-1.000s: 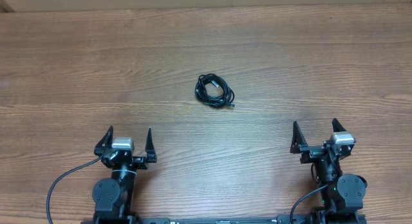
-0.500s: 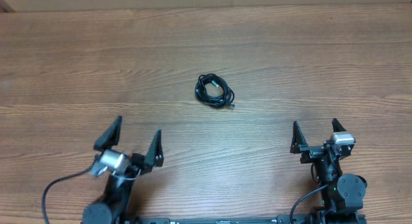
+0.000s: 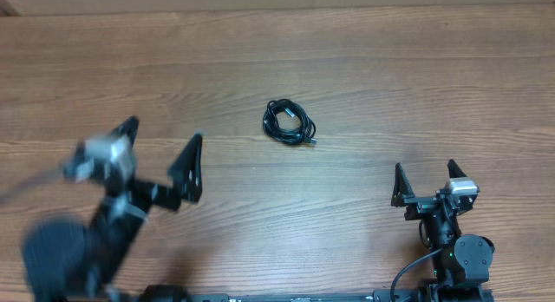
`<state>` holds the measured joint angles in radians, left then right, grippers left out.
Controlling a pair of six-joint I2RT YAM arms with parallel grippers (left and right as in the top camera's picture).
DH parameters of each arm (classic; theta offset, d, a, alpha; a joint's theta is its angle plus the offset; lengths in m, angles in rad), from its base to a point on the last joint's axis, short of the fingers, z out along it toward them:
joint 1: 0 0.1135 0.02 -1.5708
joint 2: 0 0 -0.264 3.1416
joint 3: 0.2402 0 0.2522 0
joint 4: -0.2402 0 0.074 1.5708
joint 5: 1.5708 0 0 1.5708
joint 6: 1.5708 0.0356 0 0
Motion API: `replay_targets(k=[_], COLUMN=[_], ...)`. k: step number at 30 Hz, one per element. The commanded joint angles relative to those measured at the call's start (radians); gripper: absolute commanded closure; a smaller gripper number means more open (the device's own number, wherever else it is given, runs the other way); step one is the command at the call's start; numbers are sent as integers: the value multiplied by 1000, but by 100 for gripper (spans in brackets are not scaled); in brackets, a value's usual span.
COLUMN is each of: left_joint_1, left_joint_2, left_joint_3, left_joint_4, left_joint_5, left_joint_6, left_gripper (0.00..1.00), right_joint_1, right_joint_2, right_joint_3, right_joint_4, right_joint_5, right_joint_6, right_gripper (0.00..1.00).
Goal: Untangle cables
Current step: 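Reach the left gripper forward and grasp the black cable bundle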
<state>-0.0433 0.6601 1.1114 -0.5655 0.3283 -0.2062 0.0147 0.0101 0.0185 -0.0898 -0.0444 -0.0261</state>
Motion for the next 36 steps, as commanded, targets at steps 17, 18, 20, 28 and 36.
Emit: replay_targets(k=[17, 18, 20, 28, 36], left_joint_1=[-291, -302, -316, -322, -339], left_joint_2=[1001, 1030, 1083, 1262, 1412], left_joint_3=[489, 489, 489, 489, 489], left_joint_4=[-626, -605, -553, -261, -111], left_joint_5=[-103, -107, -108, -58, 169], left_joint_6=[-93, -93, -93, -245, -307], left_gripper=[0, 0, 0, 1, 16], right_joint_1=[-3, -3, -3, -3, -3], right_joint_2=[-7, -7, -7, -7, -7], right_joint_3=[-10, -10, -10, -10, -10], right_joint_4=[6, 6, 6, 6, 6], right_joint_5=[10, 10, 10, 10, 10], right_joint_6=[-5, -5, -5, -5, -5], right_gripper=[0, 0, 0, 0, 0])
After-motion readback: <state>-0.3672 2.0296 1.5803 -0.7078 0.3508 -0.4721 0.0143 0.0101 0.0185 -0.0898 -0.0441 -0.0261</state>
